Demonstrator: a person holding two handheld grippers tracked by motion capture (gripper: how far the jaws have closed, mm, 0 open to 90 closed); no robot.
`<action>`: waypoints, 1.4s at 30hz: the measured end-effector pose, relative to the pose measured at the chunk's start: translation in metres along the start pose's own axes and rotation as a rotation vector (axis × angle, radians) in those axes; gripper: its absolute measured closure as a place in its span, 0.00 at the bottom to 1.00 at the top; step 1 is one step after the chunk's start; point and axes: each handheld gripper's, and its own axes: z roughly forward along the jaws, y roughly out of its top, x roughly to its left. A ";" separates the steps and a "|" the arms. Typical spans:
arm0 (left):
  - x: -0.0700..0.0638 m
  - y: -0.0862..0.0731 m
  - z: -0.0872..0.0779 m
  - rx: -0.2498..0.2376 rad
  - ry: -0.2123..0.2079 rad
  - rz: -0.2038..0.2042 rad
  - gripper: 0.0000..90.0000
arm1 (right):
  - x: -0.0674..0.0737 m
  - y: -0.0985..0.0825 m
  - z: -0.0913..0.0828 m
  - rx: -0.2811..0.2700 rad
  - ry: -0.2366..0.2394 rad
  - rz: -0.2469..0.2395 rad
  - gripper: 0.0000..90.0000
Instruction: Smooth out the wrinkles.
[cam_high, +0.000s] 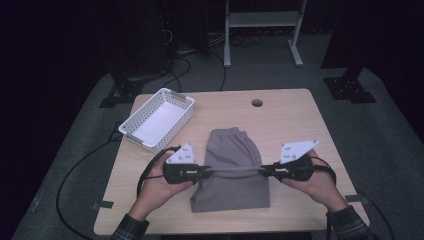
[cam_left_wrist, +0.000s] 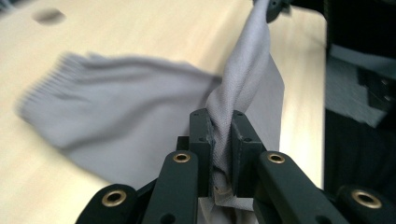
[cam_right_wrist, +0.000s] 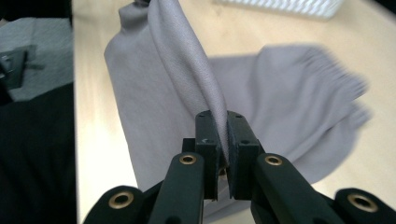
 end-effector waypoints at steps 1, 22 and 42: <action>0.007 0.009 -0.004 -0.018 0.028 0.000 0.90 | -0.003 0.006 -0.002 -0.006 -0.012 -0.004 0.93; 0.092 0.015 0.046 0.060 0.196 -0.111 0.90 | -0.092 0.026 0.055 0.092 -0.119 0.117 0.93; 0.086 0.004 0.053 0.018 0.193 -0.146 0.71 | -0.089 0.015 0.067 0.010 -0.134 0.164 0.70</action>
